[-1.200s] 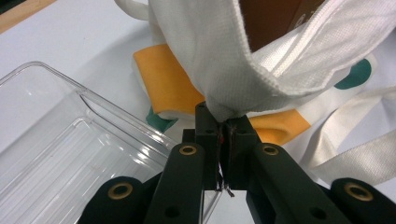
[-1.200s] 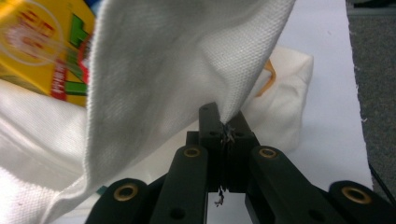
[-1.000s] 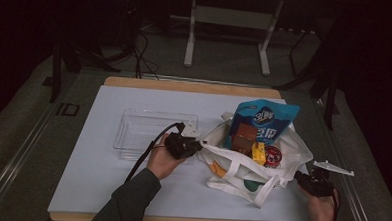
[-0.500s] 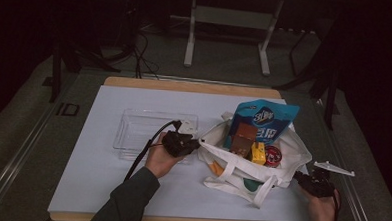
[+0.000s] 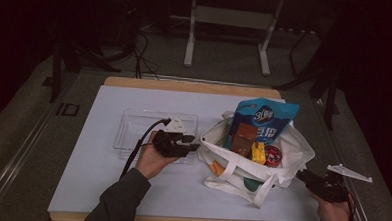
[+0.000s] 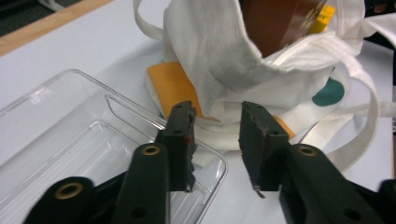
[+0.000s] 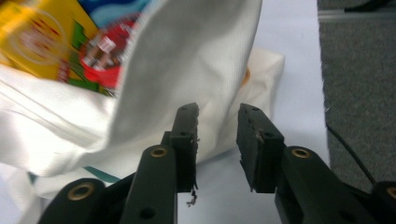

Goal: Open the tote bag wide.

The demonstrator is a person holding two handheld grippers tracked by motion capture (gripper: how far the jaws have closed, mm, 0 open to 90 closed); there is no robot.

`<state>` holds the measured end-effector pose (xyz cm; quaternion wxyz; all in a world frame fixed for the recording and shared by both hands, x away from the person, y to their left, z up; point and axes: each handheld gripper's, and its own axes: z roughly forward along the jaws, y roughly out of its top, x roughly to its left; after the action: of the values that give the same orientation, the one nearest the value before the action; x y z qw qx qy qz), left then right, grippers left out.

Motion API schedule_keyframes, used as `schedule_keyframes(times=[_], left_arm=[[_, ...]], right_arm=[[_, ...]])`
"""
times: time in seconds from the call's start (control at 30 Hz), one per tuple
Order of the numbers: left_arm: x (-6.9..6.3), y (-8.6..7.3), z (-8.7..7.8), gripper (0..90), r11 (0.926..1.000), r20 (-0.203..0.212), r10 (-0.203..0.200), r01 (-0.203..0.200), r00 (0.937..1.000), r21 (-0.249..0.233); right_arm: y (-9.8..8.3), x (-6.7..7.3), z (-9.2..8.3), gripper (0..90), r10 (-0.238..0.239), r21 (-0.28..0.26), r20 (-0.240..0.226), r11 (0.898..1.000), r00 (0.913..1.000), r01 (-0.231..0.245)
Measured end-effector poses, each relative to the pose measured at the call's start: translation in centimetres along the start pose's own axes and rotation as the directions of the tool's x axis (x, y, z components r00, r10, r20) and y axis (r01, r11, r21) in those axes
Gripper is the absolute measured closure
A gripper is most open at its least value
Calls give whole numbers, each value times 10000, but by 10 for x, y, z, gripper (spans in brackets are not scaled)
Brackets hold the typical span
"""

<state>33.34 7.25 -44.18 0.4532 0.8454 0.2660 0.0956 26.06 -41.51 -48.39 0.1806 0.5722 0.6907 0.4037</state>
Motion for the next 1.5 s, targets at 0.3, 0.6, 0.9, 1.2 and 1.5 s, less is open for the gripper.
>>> schedule_keyframes(times=[0.3, 0.6, 0.9, 1.2, 1.5], left_arm=[[2, 5, -22, 587, 9974, -66, -71, 66, 10000, -715], [-6, 21, -31, 588, 9929, -114, 67, -80, 9999, -1187], [-12, 43, -5, 589, 9966, -266, 221, -241, 9994, -794], [-10, 58, 28, 763, 9983, -729, 216, -255, 9971, -533], [-3, 57, 45, 869, 9994, -1149, 356, -351, 9927, 57]], right_arm=[[19, 4, -24, 622, -170, -752, -31, 9970, 9999, 167], [39, 7, -34, 623, -345, -1458, 90, 9887, 9994, 354], [62, 6, -27, 642, -671, -1638, 363, 9838, 9971, 722], [85, 13, -12, 701, -1458, -1424, 357, 9785, 9887, 1495], [96, 20, 11, 883, -1944, -685, 804, 9774, 9776, 2000]])
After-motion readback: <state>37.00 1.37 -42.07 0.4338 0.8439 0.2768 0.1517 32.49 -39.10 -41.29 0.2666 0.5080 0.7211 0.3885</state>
